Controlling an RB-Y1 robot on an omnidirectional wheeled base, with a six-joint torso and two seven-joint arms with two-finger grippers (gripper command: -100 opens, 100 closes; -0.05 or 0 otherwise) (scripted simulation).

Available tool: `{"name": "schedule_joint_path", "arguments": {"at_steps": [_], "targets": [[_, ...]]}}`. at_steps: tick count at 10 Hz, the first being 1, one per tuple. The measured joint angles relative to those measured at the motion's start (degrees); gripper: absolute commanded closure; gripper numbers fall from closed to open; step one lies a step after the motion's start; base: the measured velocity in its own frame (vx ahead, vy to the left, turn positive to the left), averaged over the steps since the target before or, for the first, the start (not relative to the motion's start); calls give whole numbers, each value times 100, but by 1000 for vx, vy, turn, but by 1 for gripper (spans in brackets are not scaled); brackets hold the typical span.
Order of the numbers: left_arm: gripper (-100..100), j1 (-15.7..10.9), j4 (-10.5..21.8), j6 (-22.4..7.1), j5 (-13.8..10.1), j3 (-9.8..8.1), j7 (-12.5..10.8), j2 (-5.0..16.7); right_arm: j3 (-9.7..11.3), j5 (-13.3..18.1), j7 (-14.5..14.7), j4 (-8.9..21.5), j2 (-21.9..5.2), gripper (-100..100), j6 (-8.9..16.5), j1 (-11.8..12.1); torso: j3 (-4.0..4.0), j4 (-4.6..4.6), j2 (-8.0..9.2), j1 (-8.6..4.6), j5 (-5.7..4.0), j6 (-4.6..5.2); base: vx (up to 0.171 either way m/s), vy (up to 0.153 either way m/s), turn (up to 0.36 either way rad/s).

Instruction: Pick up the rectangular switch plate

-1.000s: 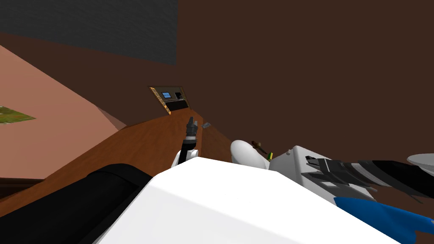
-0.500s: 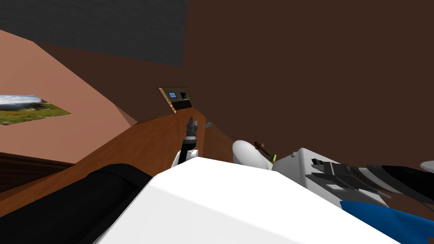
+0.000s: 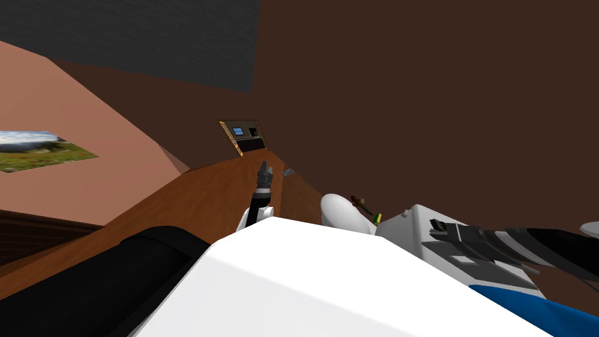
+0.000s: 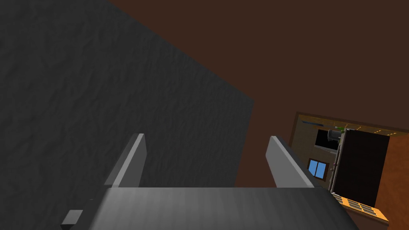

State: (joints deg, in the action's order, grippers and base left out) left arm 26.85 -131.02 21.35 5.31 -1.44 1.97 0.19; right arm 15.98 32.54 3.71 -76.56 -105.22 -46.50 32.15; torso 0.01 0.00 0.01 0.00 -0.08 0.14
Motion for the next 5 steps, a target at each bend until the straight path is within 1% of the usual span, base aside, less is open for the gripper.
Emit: {"name": "schedule_joint_path", "arguments": {"at_steps": [1, 2, 3, 4, 5], "targets": [[0, 2, 0, 0, 0, -1, 0, 0, -25, -49, 34, -111, -89, 100, 29, 33, -2, -1, -5, -2, 2, 17, 99, -10, -379], [0, 2, 0, 0, 0, -1, 0, 0, -63, -157, 119, -227, -237, 100, 36, 108, -9, -3, -18, -2, 3, 11, 120, 9, -378], [0, 2, 0, 0, 0, -1, 0, 0, -101, -80, 134, -283, -297, 100, -35, 33, -16, -5, -29, 5, 4, 9, 124, 7, -193], [0, 1, 0, 0, 0, 0, 0, 0, -112, -78, 149, -385, -372, 100, -44, 31, -22, -8, -40, 6, 3, -5, 52, 1, -16], [0, 0, 0, 0, 0, 0, 0, 0, -113, -82, 156, -400, -380, 0, -39, 33, -17, -7, -28, 3, 2, -8, 8, 1, 7]]}}
